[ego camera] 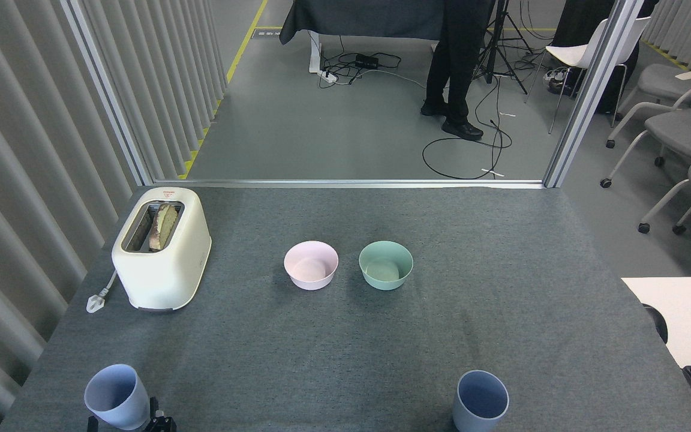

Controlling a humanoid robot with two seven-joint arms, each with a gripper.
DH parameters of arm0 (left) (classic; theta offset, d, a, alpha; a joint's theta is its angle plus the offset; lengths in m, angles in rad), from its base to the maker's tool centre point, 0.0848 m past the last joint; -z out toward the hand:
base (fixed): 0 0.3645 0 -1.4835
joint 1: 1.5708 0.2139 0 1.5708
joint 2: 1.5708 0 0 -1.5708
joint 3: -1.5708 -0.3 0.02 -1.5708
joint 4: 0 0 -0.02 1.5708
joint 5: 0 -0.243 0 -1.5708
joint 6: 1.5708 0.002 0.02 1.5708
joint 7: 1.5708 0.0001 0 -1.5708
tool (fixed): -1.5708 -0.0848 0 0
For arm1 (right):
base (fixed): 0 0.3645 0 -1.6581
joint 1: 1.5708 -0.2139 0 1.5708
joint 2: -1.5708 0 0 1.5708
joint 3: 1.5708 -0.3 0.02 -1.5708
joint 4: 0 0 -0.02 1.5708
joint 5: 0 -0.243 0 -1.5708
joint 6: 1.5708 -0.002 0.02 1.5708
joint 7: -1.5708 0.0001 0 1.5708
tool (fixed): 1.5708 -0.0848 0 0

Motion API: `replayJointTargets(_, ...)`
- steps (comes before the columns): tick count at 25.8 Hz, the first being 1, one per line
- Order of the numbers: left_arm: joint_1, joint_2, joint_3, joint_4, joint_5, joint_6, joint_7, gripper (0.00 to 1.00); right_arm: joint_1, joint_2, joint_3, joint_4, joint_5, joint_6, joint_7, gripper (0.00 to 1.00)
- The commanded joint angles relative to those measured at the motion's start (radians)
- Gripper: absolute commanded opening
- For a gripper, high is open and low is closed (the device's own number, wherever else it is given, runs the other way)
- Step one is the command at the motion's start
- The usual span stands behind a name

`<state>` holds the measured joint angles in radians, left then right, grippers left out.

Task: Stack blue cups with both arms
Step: 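Grasp the blue cup nearest the left gripper and lift it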

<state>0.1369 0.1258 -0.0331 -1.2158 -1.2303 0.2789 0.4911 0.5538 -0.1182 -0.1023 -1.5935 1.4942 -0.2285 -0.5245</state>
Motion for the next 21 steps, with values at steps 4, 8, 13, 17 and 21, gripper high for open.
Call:
replayJointTargets(4,-0.042,0.0,0.004,0.042,0.0,-0.004,0.0,1.0,0.001,0.0,0.016,0.004,0.001,0.017,-0.002,1.0)
replayJointTargets(8,-0.071,0.011,0.005,0.076,0.0,-0.017,0.001,1.0,0.001,0.0,0.018,0.004,0.001,0.018,-0.002,1.0)
replayJointTargets(13,-0.08,0.018,0.004,0.084,-0.003,-0.081,0.001,0.62,0.001,0.0,0.018,0.004,0.001,0.018,-0.002,1.0)
replayJointTargets(17,-0.068,0.035,0.001,0.068,-0.011,-0.102,0.001,0.4,0.001,0.002,0.018,0.004,0.001,0.018,-0.002,1.0)
replayJointTargets(21,-0.026,0.043,-0.039,-0.047,-0.023,-0.121,0.003,0.4,-0.002,0.0,0.026,0.004,0.004,0.02,-0.002,1.0)
